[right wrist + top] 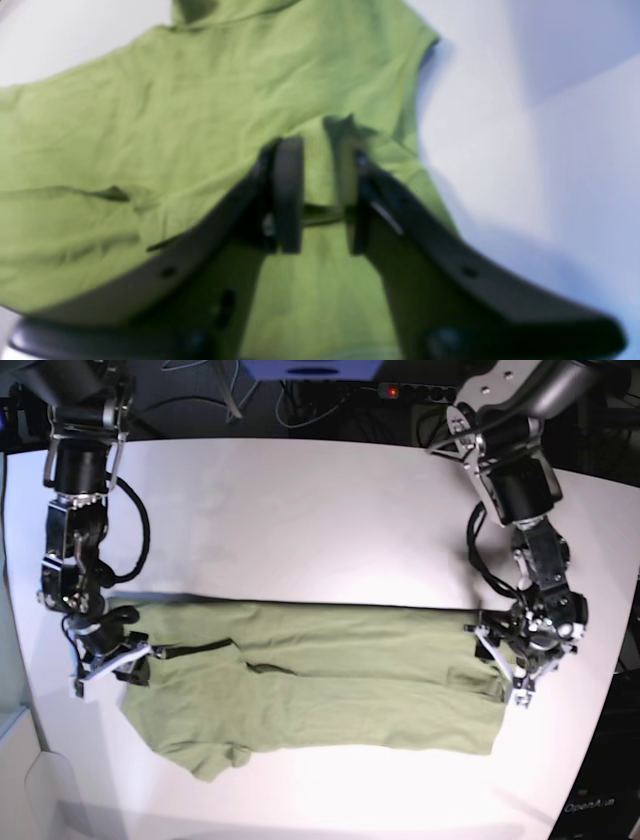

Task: Fold the T-shirt properly
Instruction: 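Lay the folded shoulder edge down and open both grippers, then pull the folded edge back toward the robot with both grippers, then move both grippers to the hem corners and pinch them, then lift the hem corners and fold them over toward the collar edge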

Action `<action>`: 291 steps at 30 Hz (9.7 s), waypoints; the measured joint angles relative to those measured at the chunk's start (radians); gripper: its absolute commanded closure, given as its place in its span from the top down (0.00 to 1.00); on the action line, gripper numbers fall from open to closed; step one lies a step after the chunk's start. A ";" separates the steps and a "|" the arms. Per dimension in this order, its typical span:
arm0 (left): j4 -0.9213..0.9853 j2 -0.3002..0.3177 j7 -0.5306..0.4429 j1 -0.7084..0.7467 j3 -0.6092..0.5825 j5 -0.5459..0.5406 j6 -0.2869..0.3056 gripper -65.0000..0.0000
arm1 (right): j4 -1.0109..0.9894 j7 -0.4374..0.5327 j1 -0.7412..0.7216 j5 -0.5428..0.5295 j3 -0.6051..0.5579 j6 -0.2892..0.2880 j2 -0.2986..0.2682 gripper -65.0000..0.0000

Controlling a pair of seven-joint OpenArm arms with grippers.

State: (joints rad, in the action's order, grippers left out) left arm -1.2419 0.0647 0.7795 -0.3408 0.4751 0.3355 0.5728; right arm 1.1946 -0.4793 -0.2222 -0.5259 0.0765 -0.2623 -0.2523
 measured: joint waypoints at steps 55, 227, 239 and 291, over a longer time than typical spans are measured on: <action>-0.211 0.027 -0.016 0.381 -0.009 -0.101 -0.010 0.04 | 0.246 0.180 0.575 -0.046 0.067 -0.026 0.004 0.01; 0.008 -0.012 -0.092 0.009 0.257 0.083 0.088 0.60 | -0.606 0.211 -0.323 0.003 -0.493 -0.287 -0.058 0.01; 0.190 0.000 -0.220 -0.008 0.275 0.082 0.053 0.60 | -0.606 0.210 -0.323 0.002 -0.493 -0.287 -0.058 0.01; -0.216 -0.122 -0.245 0.208 0.179 0.084 -0.005 0.03 | 0.370 -0.046 0.241 0.019 -0.188 -0.288 -0.195 0.01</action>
State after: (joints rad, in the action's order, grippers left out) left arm -1.4574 -0.0574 0.5343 -0.1333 0.6537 0.4198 0.5678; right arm 1.5650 -0.5255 0.0189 -0.5064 -0.1112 -0.5503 -0.4477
